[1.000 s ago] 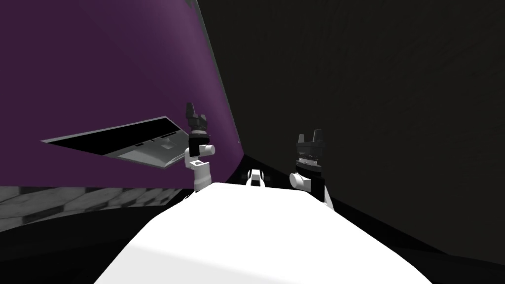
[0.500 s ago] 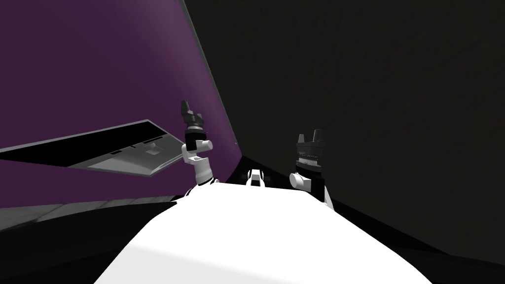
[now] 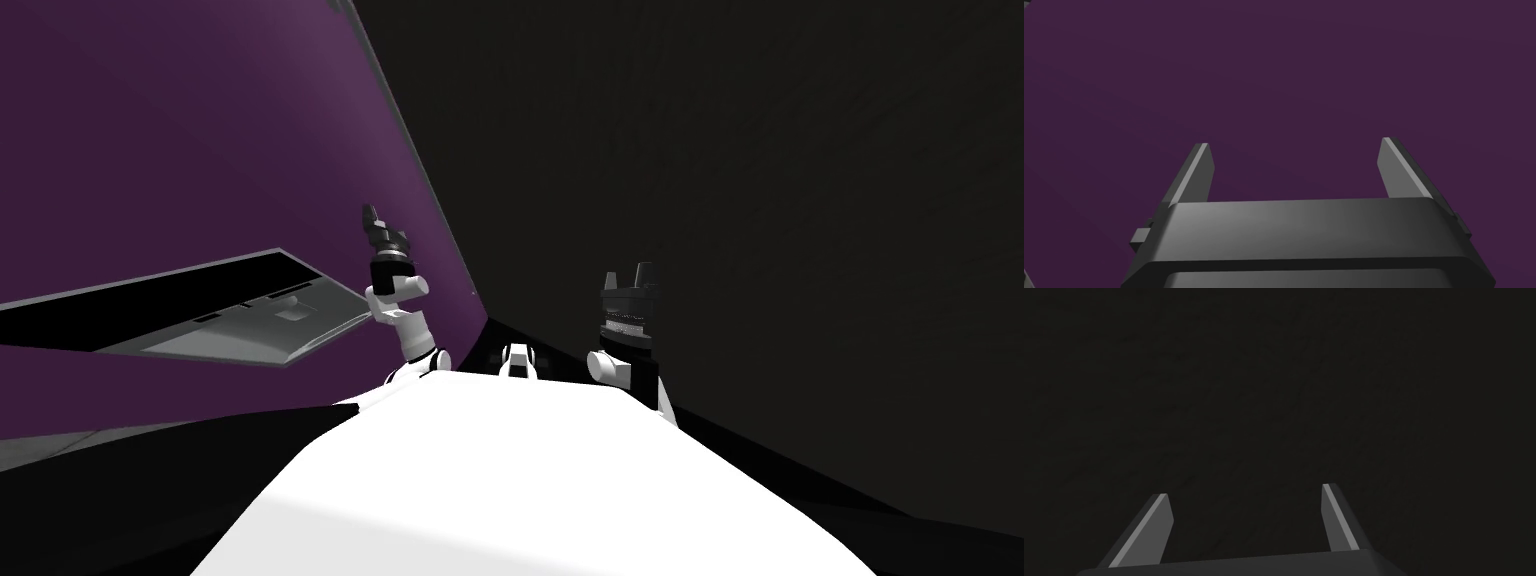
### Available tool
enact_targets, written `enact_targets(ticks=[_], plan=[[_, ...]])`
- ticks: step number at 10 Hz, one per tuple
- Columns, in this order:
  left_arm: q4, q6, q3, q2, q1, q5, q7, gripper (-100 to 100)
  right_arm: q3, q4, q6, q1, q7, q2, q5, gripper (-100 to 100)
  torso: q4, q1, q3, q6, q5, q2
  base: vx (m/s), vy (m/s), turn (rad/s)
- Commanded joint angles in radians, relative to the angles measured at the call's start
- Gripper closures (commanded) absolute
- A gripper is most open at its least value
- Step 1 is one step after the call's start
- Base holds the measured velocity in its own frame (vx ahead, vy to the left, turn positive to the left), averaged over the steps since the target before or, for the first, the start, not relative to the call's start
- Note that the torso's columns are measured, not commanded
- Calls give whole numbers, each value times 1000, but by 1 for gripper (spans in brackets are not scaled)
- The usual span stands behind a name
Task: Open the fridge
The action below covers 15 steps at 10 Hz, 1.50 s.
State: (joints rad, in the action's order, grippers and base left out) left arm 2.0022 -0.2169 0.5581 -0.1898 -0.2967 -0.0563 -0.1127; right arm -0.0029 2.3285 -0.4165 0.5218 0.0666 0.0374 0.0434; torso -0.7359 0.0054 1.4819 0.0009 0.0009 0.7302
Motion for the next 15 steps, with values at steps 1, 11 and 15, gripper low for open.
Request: enact_targets(ticks=[1,11,15], plan=[[-33,-49,34,-3,-53,1,-16,-100,0,0,0,0,0,0,0,0,-1,3,4,2,-1,-4,33,-32,-24],[-209,-257,185,31,-308,9,-101,-100,0,0,0,0,0,0,0,0,5,6,7,4,3,-10,32,-34,-26],[-271,-322,232,55,-395,17,-132,-100,0,0,0,0,0,0,0,0,5,6,8,3,3,-10,14,-18,-16]])
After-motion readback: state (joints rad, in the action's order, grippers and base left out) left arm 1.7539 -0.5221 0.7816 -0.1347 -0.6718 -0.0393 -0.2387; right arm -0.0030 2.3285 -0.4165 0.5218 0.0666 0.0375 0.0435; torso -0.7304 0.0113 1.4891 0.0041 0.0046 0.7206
